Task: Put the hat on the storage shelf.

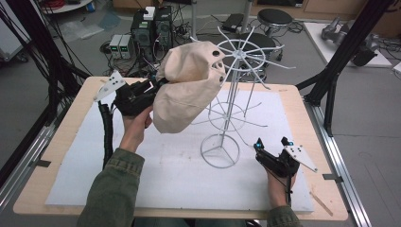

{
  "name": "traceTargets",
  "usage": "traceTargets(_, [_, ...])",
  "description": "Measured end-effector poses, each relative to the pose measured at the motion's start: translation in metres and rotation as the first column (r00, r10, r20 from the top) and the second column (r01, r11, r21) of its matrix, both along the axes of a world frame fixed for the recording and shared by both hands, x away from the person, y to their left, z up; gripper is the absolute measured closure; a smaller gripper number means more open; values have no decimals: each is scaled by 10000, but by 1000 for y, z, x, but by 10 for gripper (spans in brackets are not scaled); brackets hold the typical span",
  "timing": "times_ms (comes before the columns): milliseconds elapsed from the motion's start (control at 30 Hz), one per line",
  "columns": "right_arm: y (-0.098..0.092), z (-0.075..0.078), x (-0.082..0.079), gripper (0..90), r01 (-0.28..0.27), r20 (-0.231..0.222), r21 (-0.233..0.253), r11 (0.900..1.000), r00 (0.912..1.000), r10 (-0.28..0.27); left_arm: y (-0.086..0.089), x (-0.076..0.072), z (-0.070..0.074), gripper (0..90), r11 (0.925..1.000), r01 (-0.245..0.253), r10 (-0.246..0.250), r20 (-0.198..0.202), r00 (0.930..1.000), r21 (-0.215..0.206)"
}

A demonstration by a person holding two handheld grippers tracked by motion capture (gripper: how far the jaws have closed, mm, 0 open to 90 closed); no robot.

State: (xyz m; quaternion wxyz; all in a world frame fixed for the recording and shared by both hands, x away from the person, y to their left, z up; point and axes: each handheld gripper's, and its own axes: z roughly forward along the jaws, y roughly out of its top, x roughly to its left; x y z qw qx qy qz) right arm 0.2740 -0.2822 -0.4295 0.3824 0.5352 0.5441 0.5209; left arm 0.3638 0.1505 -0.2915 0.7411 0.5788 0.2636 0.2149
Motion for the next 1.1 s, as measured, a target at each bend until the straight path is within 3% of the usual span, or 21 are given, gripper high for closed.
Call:
traceTargets(200, [0, 0, -1, 61, 17, 4, 45, 10000, 10000, -17, -5, -4, -11, 691, 9986, -59, 69, -190, 9998, 530])
traceTargets(333, [0, 1, -1, 62, -11, 86, 32, 10000, 10000, 11, -4, -5, -12, 683, 9982, -5, 24, -314, 9995, 599])
traceTargets(600, [-1, 1, -1, 62, 2, 78, 52, 10000, 10000, -2, 3, -6, -11, 570, 9996, 127, -113, -576, 9983, 238])
traceTargets(733, [-1, 1, -1, 62, 17, 73, 76, 10000, 10000, -18, 6, -8, -9, 394, 9999, -110, 108, -495, 9987, -55])
traceTargets(967, [-1, 1, 0, 62, 9, 137, 25, 10000, 9999, -10, 10, -10, -8, 307, 9989, -458, 453, -380, 9983, -112])
traceTargets(1100, [-1, 1, 0, 62, 21, 106, 109, 9999, 9999, -23, 14, -13, -8, 300, 9983, -570, 566, -330, 9978, -111])
